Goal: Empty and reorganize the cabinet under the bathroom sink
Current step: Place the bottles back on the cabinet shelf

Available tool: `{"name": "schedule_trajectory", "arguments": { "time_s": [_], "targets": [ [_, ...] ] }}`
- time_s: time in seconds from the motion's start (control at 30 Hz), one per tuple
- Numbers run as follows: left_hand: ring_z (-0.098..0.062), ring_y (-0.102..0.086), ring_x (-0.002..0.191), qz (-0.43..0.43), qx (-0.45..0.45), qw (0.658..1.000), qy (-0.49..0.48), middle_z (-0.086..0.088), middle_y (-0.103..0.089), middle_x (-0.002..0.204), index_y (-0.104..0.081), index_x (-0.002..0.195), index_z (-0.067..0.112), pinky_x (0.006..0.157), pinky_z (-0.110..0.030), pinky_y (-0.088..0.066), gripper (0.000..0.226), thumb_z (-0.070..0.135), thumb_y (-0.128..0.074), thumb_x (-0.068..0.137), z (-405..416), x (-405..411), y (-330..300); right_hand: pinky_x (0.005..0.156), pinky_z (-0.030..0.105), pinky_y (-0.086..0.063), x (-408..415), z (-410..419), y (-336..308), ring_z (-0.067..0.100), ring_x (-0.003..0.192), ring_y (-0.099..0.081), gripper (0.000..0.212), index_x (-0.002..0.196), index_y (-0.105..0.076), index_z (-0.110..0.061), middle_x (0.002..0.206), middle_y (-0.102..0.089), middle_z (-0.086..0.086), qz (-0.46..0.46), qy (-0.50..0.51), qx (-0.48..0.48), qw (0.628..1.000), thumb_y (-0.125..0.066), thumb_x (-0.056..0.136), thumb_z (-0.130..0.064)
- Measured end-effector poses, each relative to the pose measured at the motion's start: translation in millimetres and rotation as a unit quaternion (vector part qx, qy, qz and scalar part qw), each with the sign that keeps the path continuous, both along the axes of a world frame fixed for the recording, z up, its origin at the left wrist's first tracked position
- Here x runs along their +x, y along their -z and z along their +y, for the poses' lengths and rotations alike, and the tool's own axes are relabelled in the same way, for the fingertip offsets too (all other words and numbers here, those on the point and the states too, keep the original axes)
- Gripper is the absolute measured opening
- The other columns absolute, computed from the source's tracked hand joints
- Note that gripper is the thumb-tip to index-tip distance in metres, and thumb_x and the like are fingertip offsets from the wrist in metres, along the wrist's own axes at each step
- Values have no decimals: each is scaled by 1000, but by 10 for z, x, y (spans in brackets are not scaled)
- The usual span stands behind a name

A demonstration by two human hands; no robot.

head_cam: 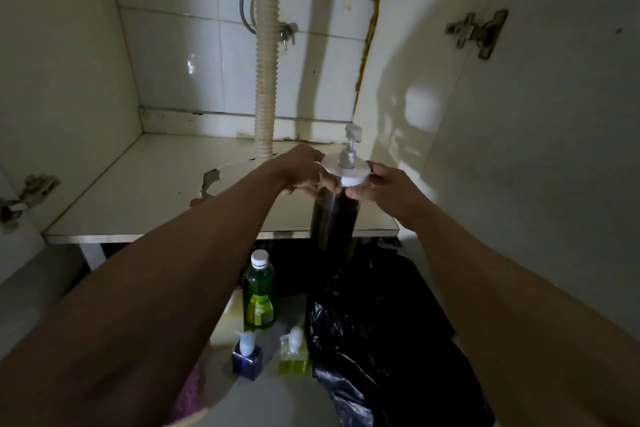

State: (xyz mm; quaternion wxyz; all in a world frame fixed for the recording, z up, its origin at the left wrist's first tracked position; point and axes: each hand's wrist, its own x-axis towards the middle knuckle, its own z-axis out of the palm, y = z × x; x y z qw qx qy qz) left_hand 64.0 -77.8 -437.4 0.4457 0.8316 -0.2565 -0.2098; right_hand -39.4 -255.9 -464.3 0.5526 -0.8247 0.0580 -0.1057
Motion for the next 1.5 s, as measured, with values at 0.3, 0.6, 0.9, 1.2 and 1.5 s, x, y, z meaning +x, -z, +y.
{"name": "schedule_trajectory", "arguments": {
  "time_s": [0.3,0.6,0.9,1.2,1.5],
  "targets": [
    [-26,-71,87,-8,-43,998,-46,-11,-67,100,-67,104,6,85,-38,-57,48,34,-72,65,-208,123,18,112,42,-40,259,-67,222,4,120,-61,65,133,-59,-33,123,-70,-15,-40,43,-26,998,-81,72,-42],
    [-19,-65,89,-135,-1,979,-150,-1,-64,103,-55,114,11,74,-35,-59,86,59,-84,50,-567,153,148,109,37,-41,455,40,612,24,132,-49,111,154,-24,-28,147,-48,6,45,113,-20,992,-92,67,-32],
    [-24,-58,104,-138,6,976,-166,-5,-58,119,-44,132,7,80,-36,-55,102,59,-84,54,-996,451,189,95,37,-50,782,11,911,30,114,-60,74,128,-53,-8,126,-59,12,75,261,-93,958,-83,74,-49],
    [-24,-52,114,-150,-18,977,-150,-8,-51,127,-32,141,3,84,-33,-51,105,53,-85,64,-1443,967,221,99,41,-49,1293,-231,1093,30,116,-62,54,127,-56,-6,123,-66,12,-19,321,-53,945,-79,83,-31],
    [-25,-52,114,-149,-22,977,-149,-9,-51,126,-33,137,6,92,-37,-52,96,50,-83,68,-1870,1367,226,90,36,-52,1752,-606,1146,27,107,-68,38,119,-62,-8,114,-71,10,-30,331,-68,941,-73,90,-30]
  ]
}}
